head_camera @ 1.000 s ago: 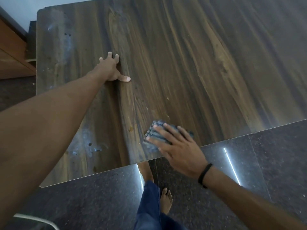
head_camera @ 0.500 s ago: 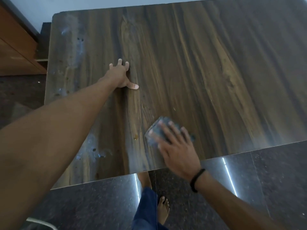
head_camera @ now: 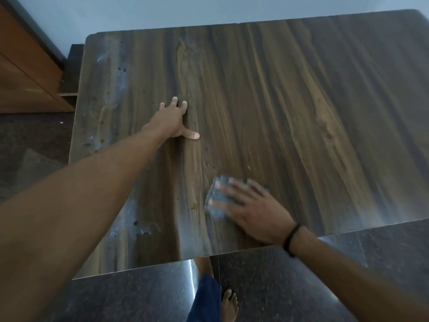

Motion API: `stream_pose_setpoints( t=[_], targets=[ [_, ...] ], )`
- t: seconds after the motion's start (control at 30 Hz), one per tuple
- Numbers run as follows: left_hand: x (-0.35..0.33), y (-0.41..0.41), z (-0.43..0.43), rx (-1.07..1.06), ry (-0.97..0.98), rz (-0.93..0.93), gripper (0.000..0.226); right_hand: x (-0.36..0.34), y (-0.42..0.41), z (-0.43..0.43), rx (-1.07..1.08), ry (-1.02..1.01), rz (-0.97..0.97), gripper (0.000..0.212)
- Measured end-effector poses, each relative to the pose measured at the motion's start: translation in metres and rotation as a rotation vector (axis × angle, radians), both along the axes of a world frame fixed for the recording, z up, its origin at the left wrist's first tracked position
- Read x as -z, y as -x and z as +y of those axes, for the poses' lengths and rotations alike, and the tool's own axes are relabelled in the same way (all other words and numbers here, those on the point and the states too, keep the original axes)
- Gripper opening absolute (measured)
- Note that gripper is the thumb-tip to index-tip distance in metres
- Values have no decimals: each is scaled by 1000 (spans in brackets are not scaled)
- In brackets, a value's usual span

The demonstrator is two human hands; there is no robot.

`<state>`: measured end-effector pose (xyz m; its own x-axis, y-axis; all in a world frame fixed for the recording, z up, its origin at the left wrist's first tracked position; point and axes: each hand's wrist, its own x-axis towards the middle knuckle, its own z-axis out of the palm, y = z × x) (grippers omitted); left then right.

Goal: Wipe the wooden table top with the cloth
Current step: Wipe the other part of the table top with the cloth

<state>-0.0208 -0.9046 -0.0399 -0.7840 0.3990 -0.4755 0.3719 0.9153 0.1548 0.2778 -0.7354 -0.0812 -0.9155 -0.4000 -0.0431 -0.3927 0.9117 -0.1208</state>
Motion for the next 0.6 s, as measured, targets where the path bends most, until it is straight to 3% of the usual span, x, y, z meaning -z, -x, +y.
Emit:
stream_pose_setpoints(
  t=[0.07,0.1,0.23,0.3,0.33,0.47,0.5,0.6],
  targets=[
    [-1,5,2,26,37,8,127,-12,38,-5,249,71,-94,52],
    [0,7,2,32,43,16,126,-11,42,-13,274,86,-84,52],
    [-3,33,-7,2,42,16,122,11,-2,-18,-180,19,23,59],
    [-7,49,-16,-45,70,-11,128,8,13,3,-288,-16,15,58],
    [-8,54,-20,-74,90,-40,131,4,35,8,-263,-33,29,56],
    [-9,58,-24,-105,82,-111,143,-15,114,5,173,55,-62,50],
    [-9,57,-25,-105,82,-109,143,-14,112,-1,183,64,-68,51],
    [-4,57,-26,-114,67,-79,139,1,45,-9,-152,-16,-7,56]
  ],
)
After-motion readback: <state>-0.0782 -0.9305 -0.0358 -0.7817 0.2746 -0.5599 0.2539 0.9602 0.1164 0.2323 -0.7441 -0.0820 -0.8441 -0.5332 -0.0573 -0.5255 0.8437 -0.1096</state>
